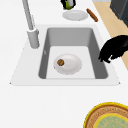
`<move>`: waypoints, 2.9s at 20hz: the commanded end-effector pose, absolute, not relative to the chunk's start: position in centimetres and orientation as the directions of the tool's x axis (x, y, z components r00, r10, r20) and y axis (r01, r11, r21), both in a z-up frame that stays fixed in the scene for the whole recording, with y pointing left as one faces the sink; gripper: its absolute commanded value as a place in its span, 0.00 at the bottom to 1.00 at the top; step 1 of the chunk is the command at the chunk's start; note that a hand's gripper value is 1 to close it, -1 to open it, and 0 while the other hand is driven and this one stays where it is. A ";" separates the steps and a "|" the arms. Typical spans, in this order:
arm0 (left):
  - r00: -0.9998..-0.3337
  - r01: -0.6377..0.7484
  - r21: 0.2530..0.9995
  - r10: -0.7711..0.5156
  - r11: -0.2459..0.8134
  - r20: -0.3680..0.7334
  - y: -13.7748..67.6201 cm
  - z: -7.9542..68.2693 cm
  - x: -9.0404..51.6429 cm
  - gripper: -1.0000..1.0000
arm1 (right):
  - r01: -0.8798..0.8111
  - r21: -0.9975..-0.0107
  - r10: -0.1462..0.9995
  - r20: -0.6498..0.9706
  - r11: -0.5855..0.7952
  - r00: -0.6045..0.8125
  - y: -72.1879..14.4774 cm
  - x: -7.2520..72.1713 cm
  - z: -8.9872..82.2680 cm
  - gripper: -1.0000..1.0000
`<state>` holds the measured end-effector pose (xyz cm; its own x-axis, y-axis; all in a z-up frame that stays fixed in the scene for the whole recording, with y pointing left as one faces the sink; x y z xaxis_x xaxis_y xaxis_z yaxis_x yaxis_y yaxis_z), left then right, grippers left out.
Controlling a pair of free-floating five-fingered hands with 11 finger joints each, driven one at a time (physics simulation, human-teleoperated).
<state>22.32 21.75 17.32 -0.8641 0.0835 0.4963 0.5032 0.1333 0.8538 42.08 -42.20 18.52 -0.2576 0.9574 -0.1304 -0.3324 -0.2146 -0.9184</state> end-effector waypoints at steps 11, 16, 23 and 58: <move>-0.864 0.503 0.854 0.083 0.133 0.496 21.7 17.3 22.3 0.50 | -0.298 -0.941 0.965 -0.086 -0.160 -0.247 -32.8 40.0 22.6 1.00; -0.864 0.503 0.854 0.083 0.133 0.496 21.7 17.3 22.3 0.50 | -0.294 -0.944 0.965 -0.076 -0.150 -0.249 -29.2 39.2 23.3 1.00; -0.864 0.503 0.854 0.083 0.133 0.496 21.7 17.3 22.3 0.50 | -0.286 -0.950 0.967 -0.052 -0.125 -0.251 -24.4 37.6 23.4 1.00; -0.864 0.503 0.854 0.083 0.133 0.496 21.7 17.3 22.3 0.50 | -0.344 -0.938 0.988 0.021 -0.034 -0.152 -8.6 37.1 0.3 1.00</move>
<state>22.32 21.75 17.32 -0.8641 0.0835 0.4963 0.5032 0.1333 0.8538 36.09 -9.45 2.53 -0.2139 0.9769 -0.0034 -0.3088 -0.0709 -0.9485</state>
